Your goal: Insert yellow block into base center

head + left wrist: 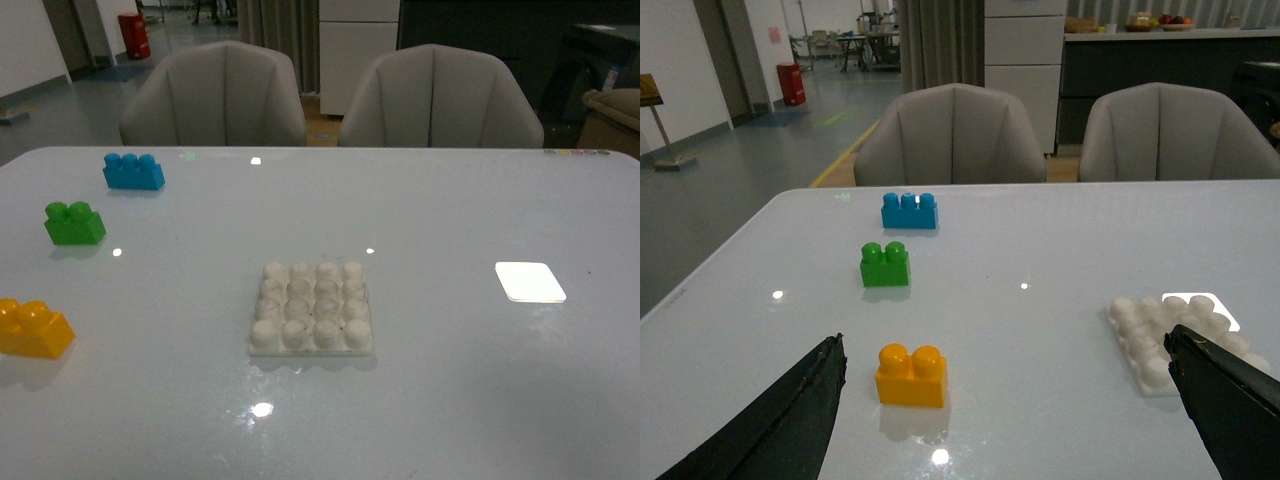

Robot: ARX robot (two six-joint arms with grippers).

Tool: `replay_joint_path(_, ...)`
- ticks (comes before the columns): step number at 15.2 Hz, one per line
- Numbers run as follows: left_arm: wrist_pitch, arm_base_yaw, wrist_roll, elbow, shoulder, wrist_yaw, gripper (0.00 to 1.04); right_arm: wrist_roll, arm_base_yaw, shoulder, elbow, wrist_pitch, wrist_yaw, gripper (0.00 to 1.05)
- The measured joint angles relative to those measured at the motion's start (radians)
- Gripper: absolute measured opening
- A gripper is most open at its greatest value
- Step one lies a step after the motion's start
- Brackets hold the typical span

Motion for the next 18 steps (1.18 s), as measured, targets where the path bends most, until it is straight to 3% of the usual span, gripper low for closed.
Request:
replay_joint_path(7, 0.0, 0.0, 0.0, 0.0, 0.0, 0.0, 0.98, -0.072, 0.0, -0.246, -0.143, -0.042, 0.005, 0.01)
replay_joint_path(17, 0.0, 0.0, 0.0, 0.0, 0.0, 0.0, 0.98, -0.074, 0.0, -0.526, -0.26, -0.204, 0.005, 0.02)
replay_joint_path(18, 0.0, 0.0, 0.0, 0.0, 0.0, 0.0, 0.98, -0.074, 0.0, -0.542, -0.289, -0.168, 0.005, 0.02)
